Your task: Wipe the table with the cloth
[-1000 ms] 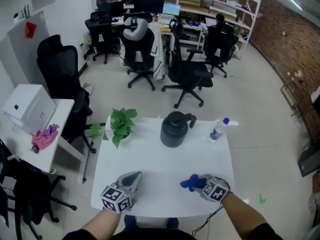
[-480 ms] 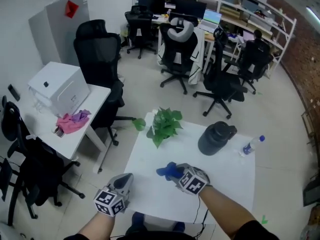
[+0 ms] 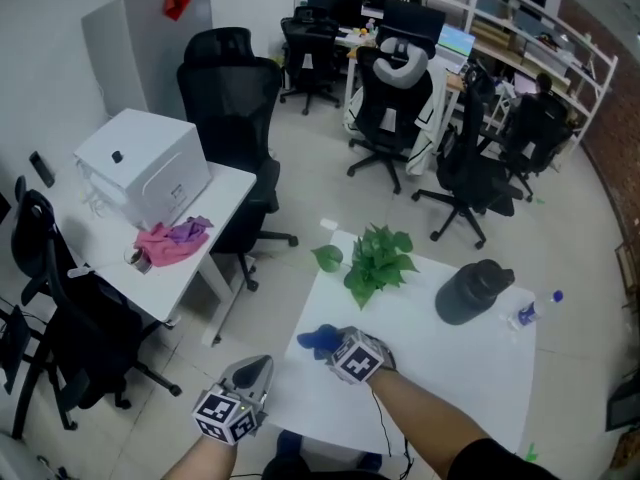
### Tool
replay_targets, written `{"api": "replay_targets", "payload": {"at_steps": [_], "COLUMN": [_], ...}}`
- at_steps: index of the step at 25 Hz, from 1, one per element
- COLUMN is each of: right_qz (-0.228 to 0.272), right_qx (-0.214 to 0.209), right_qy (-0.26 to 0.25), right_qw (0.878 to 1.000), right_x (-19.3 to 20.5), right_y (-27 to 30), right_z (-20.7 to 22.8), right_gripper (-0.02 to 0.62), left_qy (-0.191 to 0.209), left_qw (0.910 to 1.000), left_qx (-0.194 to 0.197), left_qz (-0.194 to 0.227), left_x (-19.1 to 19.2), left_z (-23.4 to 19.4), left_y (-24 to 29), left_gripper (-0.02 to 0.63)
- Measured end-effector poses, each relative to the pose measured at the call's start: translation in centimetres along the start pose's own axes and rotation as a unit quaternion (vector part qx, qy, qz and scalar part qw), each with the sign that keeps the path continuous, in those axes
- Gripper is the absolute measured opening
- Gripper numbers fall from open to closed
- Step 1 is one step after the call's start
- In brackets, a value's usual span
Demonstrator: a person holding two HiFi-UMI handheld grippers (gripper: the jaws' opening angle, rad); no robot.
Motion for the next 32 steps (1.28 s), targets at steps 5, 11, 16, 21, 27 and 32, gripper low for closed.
{"api": "replay_targets", "payload": {"at_steps": [5,11,16,21,27,32], "right_qz": [-0.033,-0.033,-0.026,-0.012,-0.007,-0.008], "right_qx": [0.009,0.018,0.046,0.048,0.024,0.039], "right_qy": [0.017,0.051,0.077,0.087,0.055,0.078], "right_qw": [0.999,0.998,0.996,0.995,0.998,0.996], "right_x": [-0.5,-1.0,-1.5,-1.0,-1.0,-0.8], "right_y": [2.7,3.6,4.0,4.0,2.6,4.1], "right_z": [0.8,2.8,6.0,6.3,2.0,4.4], "right_gripper": [0.106,0.103,0.103,0.103,0.100,0.098], "left_qy": [0.022,0.015,0.014,0.010,0.004,0.001], "left_qw": [0.9997,0.9996,0.9997,0.9998,0.9998,0.9998], "left_qx": [-0.007,-0.023,-0.019,-0.020,-0.016,-0.016], "left_qz": [-0.002,-0.002,-0.002,0.000,0.009,0.007], "left_x": [-0.4,-0.6,-0.6,-0.5,-0.6,-0.4], "left_z": [-2.3,-4.7,-4.9,-4.7,-4.7,-4.7], "left_y": [0.3,0.1,0.2,0.1,0.1,0.3], "left_gripper": [-0.002,-0.002,-0.002,-0.002,-0.002,-0.002]}}
Point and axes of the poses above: the fingertips, and each gripper's own axes: y forward along the fingers, z to its right, x out of its underside, the point moved 10 cm from there along -y, backward along the fingers, and after that the axes turned 4 degrees about -z, right-handed, at the moved point
